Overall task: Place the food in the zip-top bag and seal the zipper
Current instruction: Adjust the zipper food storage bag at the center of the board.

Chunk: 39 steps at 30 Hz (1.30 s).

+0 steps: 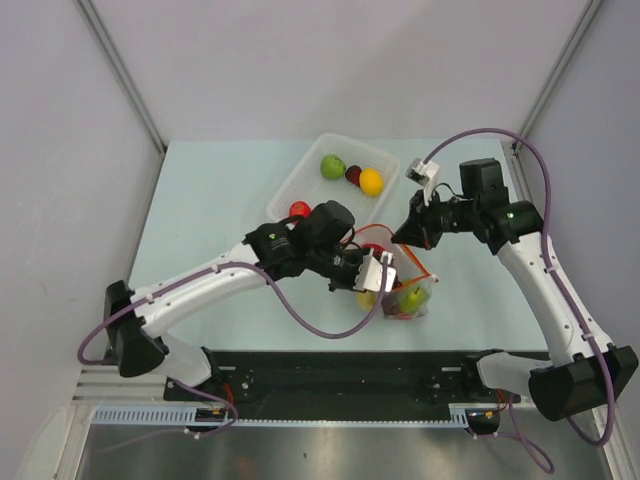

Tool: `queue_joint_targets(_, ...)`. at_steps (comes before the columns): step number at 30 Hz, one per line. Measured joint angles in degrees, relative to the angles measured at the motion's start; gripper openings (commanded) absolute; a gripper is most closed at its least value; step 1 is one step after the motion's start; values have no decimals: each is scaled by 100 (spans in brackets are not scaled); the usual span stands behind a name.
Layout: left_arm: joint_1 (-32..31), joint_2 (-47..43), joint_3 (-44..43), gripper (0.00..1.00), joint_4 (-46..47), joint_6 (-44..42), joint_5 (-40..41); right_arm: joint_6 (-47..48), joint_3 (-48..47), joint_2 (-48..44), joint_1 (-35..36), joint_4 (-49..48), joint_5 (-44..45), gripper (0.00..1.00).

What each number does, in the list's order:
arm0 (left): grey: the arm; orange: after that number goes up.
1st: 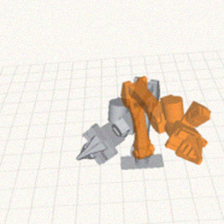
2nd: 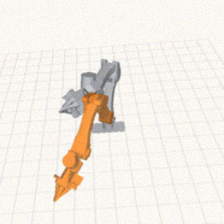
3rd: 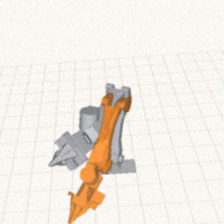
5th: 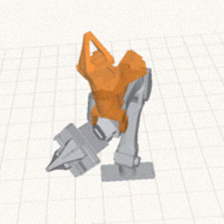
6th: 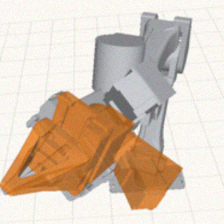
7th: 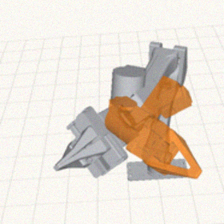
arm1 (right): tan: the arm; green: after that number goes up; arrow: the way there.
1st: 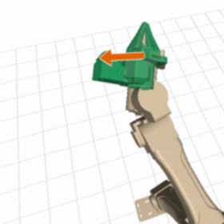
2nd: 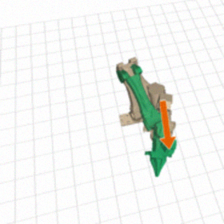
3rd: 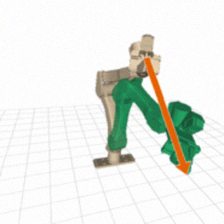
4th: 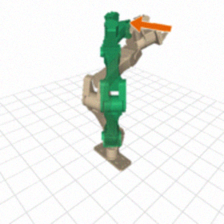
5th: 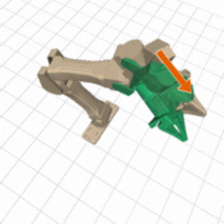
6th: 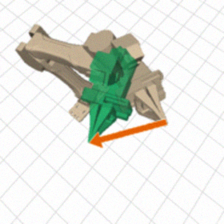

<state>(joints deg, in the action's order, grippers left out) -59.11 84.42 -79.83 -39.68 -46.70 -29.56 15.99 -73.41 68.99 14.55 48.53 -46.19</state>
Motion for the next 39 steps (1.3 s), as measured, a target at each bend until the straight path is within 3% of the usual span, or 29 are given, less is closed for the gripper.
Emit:
queue_joint_targets(6, 24, -702, -68, 0, 79, 935, 210, 120, -391, 101, 831, -286, -70, 0)
queue_joint_targets(12, 439, -986, 1095, 0, 509, 1891, 297, 315, -358, 673, 1574, -527, 13, 0)
queue_joint_targets(18, 518, -1023, 1784, 0, 737, 2354, 533, 337, -282, 918, 1694, -734, 48, 1)
queue_joint_targets(19, 518, -1047, 1816, 0, 767, 2396, 544, 337, -284, 914, 1742, -767, 50, 22)
queue_joint_targets(21, 514, -1126, 1878, 0, 876, 2531, 557, 295, -286, 914, 1856, -815, 74, 51)
queue_joint_targets(22, 518, -1163, 1899, 0, 944, 2588, 573, 280, -286, 914, 1902, -844, 87, 70)
queue_joint_targets(25, 546, -1263, 1965, 0, 1167, 2719, 514, 262, -299, 874, 1897, -997, 243, 80)
queue_joint_targets(29, 732, -1320, 2044, 0, 1375, 2966, 481, 326, -68, 372, 1355, -1062, 304, 83)
queue_joint_targets(34, 1309, -1316, 2118, 0, 1587, 3314, 210, 564, 713, -1047, 282, -1047, 208, 82)
queue_joint_targets(39, 1543, -1318, 2308, 0, 1947, 3547, -13, 868, 1379, -2020, 17, -938, 146, 73)
